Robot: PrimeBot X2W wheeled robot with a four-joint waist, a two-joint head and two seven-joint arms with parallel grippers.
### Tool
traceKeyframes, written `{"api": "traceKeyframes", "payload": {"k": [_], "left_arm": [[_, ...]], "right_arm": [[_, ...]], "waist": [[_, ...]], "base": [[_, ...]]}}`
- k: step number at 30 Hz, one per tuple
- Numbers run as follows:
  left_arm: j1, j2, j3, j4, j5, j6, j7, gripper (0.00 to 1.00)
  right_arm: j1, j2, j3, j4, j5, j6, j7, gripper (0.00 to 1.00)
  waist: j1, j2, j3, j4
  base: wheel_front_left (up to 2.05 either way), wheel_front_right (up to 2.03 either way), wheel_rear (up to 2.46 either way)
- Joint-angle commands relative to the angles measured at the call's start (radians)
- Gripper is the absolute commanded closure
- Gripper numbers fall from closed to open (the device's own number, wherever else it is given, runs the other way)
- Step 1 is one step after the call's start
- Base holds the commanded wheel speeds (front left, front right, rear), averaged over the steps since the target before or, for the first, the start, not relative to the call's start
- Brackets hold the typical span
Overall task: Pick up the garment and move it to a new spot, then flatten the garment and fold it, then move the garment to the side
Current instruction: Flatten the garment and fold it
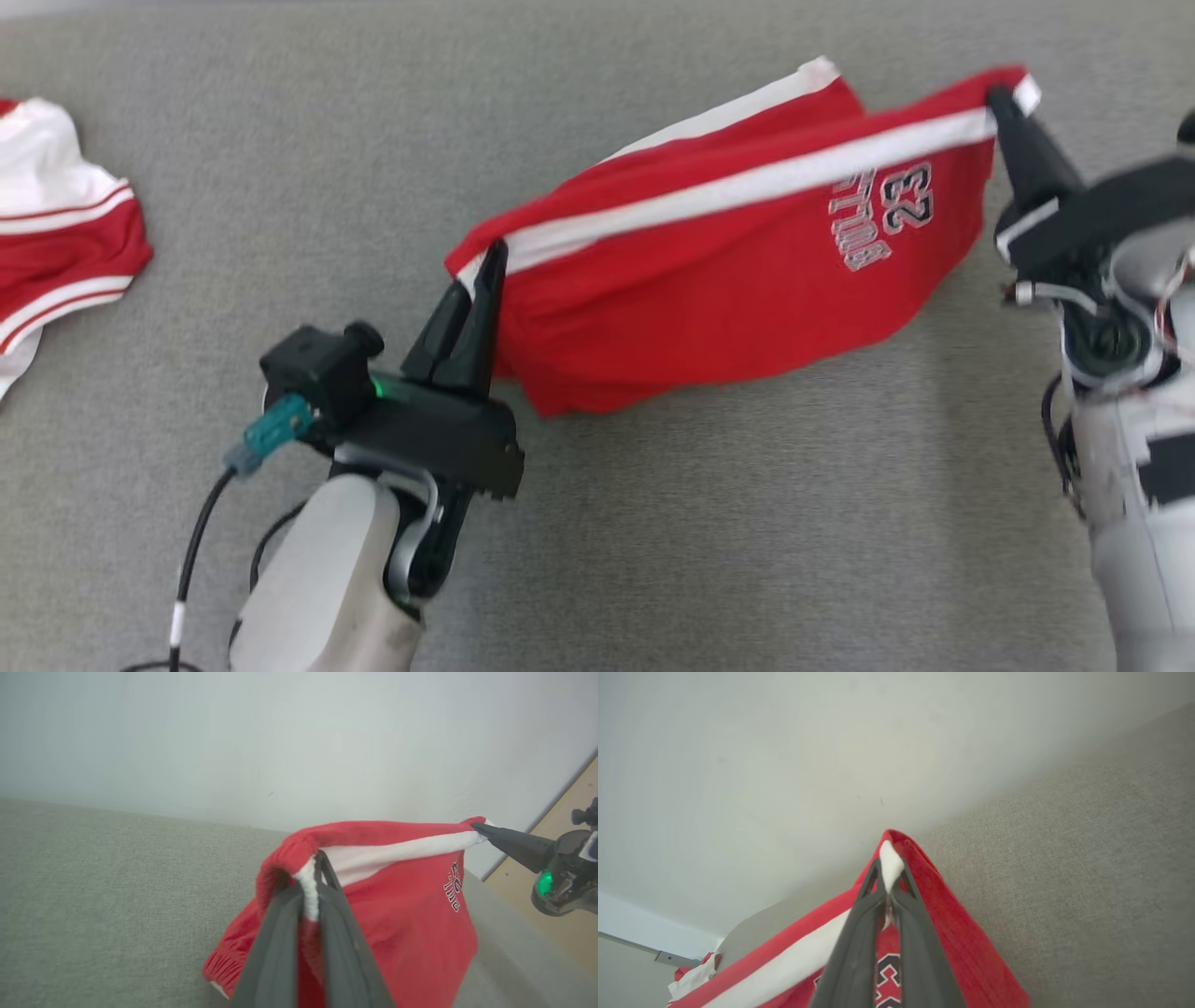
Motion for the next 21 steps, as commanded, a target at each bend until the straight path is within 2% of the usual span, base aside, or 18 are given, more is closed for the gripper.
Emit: {"api": "traceKeyframes", "payload": {"k": [1,2,8,12,13,14,15,16,21], "left_arm": [[-0.043,-0.006,0.004,0.037,-0.003,-0.004,-0.001,1.00],[-0.043,-0.006,0.004,0.037,-0.003,-0.004,-0.001,1.00],[-0.123,-0.012,-0.026,0.103,-0.028,-0.008,-0.001,1.00],[-0.159,-0.012,-0.063,0.133,-0.053,0.006,-0.001,1.00],[-0.168,-0.012,-0.075,0.143,-0.053,0.010,-0.001,1.00],[-0.175,-0.012,-0.082,0.147,-0.057,0.015,-0.001,1.00],[-0.181,-0.012,-0.085,0.149,-0.060,0.020,-0.001,0.68],[-0.186,-0.012,-0.089,0.151,-0.052,0.028,-0.001,0.00],[-0.163,-0.012,-0.091,0.162,-0.019,0.040,-0.001,0.00]], "right_arm": [[-0.077,0.003,0.001,0.076,-0.032,-0.002,-0.007,1.00],[-0.077,0.003,0.001,0.076,-0.032,-0.002,-0.007,1.00],[-0.256,0.006,0.024,0.273,-0.098,-0.002,-0.049,1.00],[-0.332,0.015,0.032,0.394,-0.116,-0.002,-0.075,1.00],[-0.344,0.016,0.043,0.418,-0.123,-0.002,-0.078,0.96],[-0.354,0.015,0.054,0.434,-0.128,-0.002,-0.087,0.26],[-0.361,0.015,0.062,0.449,-0.128,-0.002,-0.094,0.00],[-0.367,0.016,0.070,0.462,-0.125,-0.002,-0.104,0.00],[-0.357,-0.006,0.114,0.485,-0.087,-0.002,-0.129,0.00]], "waist": [[-0.0002,-0.0001,0.056,0.053],[-0.0002,-0.0001,0.056,0.053],[-0.0002,-0.0001,0.097,0.088],[-0.0002,-0.0001,0.113,0.100],[-0.0002,-0.0001,0.115,0.102],[-0.0002,-0.0001,0.117,0.102],[-0.0002,-0.0001,0.118,0.102],[-0.0002,-0.0001,0.118,0.101],[-0.0002,-0.0001,0.097,0.087]], "base": [[0.00,0.00,0.00],[0.00,0.00,0.00],[0.00,0.00,0.00],[0.00,0.00,0.00],[0.00,0.00,0.00],[0.00,0.00,0.00],[0.00,0.00,0.00],[0.00,0.00,0.00],[0.00,0.00,0.00]]}}
